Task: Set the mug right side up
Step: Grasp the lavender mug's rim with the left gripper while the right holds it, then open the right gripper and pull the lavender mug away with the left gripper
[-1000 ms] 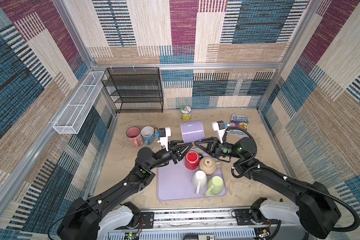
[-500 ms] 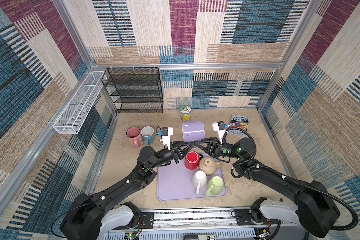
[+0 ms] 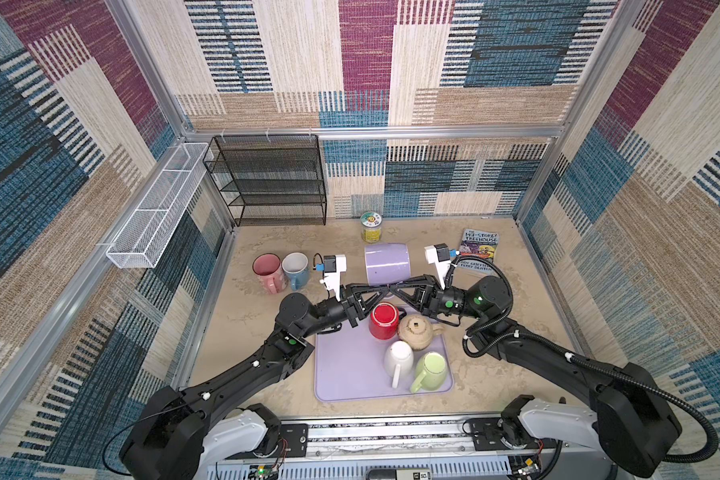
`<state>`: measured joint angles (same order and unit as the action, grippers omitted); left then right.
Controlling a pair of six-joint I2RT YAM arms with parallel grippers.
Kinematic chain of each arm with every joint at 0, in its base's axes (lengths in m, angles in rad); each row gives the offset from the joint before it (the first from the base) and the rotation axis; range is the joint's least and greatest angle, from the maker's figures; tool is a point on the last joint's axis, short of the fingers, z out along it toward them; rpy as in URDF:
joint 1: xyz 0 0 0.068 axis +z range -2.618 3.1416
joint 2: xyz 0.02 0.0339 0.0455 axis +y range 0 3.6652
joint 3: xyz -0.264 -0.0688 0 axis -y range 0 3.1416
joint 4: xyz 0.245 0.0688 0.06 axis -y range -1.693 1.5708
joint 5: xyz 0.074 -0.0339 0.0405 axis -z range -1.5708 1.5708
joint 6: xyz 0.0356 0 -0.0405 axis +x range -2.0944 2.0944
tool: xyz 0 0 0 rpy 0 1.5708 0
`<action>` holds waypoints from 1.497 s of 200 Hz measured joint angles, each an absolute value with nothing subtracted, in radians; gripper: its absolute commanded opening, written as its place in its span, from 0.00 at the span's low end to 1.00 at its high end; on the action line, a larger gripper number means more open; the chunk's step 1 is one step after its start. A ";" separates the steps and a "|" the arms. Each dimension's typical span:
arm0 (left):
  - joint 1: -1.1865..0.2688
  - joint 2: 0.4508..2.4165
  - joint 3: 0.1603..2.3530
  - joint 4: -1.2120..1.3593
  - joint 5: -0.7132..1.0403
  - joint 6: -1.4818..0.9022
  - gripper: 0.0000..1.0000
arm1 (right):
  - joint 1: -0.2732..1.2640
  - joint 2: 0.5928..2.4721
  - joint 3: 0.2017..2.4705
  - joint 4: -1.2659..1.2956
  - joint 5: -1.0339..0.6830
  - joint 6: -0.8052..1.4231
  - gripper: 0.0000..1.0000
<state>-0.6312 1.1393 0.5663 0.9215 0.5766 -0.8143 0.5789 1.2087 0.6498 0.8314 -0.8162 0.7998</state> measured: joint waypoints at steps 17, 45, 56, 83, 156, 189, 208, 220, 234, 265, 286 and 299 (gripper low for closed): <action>-0.632 1.133 0.559 0.920 0.571 -0.813 0.00 | 0.581 1.205 0.653 0.809 -0.817 0.793 0.20; -0.630 1.132 0.553 0.920 0.548 -0.800 0.00 | 0.581 1.195 0.653 0.773 -0.828 0.796 0.40; -0.629 1.129 0.550 0.920 0.525 -0.797 0.00 | 0.581 1.188 0.653 0.759 -0.833 0.795 0.49; -0.628 1.112 0.540 0.908 0.479 -0.788 0.00 | 0.581 1.169 0.654 0.727 -0.846 0.778 0.65; -0.627 0.973 0.560 0.618 0.327 -0.692 0.00 | 0.581 1.116 0.642 0.606 -0.833 0.689 0.74; -0.624 0.918 0.625 0.369 0.243 -0.617 0.00 | 0.581 1.085 0.640 0.522 -0.802 0.629 0.75; -0.623 0.915 0.685 0.224 0.202 -0.566 0.00 | 0.581 1.071 0.640 0.463 -0.774 0.590 0.75; -0.622 0.927 0.736 0.127 0.181 -0.529 0.00 | 0.581 1.068 0.641 0.426 -0.756 0.570 0.75; -0.619 0.949 0.795 0.024 0.152 -0.491 0.00 | 0.581 1.068 0.641 0.392 -0.749 0.555 0.75; -0.617 1.034 0.938 -0.200 0.060 -0.429 0.00 | 0.581 1.081 0.641 0.344 -0.748 0.528 0.75; -0.614 1.115 1.043 -0.330 -0.011 -0.395 0.00 | 0.581 1.085 0.641 0.311 -0.727 0.513 0.76; -0.610 1.155 1.085 -0.384 -0.041 -0.379 0.00 | 0.581 1.085 0.638 0.299 -0.723 0.496 0.78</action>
<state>-0.6102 1.1549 1.0855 -0.3840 -0.0414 -0.3786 0.5812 1.0847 0.6384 0.2993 -0.7235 0.4965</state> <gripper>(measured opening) 0.173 0.764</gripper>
